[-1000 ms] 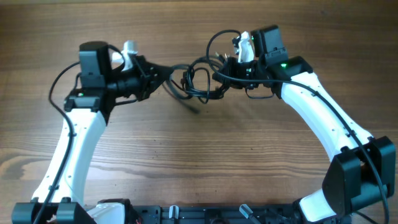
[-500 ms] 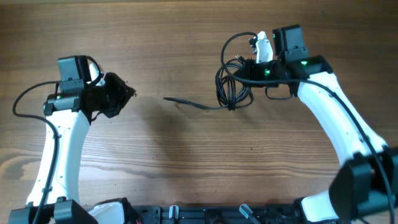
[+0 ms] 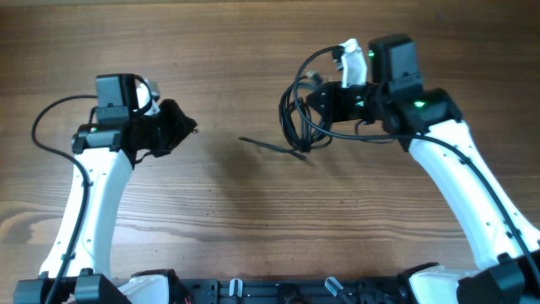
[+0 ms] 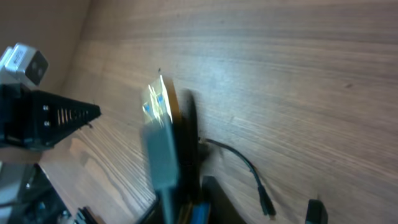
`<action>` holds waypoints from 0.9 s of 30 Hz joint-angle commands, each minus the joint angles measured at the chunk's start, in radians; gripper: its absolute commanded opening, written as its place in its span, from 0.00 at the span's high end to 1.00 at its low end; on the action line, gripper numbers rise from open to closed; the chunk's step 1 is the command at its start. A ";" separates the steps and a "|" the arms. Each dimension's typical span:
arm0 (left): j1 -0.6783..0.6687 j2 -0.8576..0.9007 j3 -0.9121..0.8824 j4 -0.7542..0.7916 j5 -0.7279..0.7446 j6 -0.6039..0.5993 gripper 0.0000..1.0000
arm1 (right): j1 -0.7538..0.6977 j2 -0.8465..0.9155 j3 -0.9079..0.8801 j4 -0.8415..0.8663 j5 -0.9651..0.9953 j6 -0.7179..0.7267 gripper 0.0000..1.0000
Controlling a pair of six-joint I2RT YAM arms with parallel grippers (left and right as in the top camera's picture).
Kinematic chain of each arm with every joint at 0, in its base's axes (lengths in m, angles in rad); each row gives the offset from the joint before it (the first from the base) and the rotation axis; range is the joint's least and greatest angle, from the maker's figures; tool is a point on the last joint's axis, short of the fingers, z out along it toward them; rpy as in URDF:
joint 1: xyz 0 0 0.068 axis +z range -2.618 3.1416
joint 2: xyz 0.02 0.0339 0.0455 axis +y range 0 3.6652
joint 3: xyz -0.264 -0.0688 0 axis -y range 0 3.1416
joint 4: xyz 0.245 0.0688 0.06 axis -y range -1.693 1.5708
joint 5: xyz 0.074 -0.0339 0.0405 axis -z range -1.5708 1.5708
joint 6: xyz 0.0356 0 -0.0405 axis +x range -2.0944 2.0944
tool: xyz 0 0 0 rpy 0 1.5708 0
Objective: Untangle cables
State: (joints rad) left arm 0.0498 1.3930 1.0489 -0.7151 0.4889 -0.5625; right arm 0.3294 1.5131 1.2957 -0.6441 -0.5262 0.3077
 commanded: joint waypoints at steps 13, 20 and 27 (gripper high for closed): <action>-0.207 -0.018 0.015 -0.008 -0.095 0.058 0.96 | -0.011 0.048 0.005 0.034 0.046 0.116 0.42; -0.359 0.030 0.015 0.021 -0.196 0.036 0.94 | -0.148 0.048 0.005 0.022 0.067 0.136 0.28; -0.491 0.196 0.015 0.279 -0.195 -0.006 0.83 | -0.232 0.048 0.005 -0.020 0.067 0.101 0.25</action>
State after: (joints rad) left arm -0.3851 1.5036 1.0515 -0.5358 0.3164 -0.5510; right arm 0.1120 1.5505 1.2957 -0.6544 -0.4686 0.4320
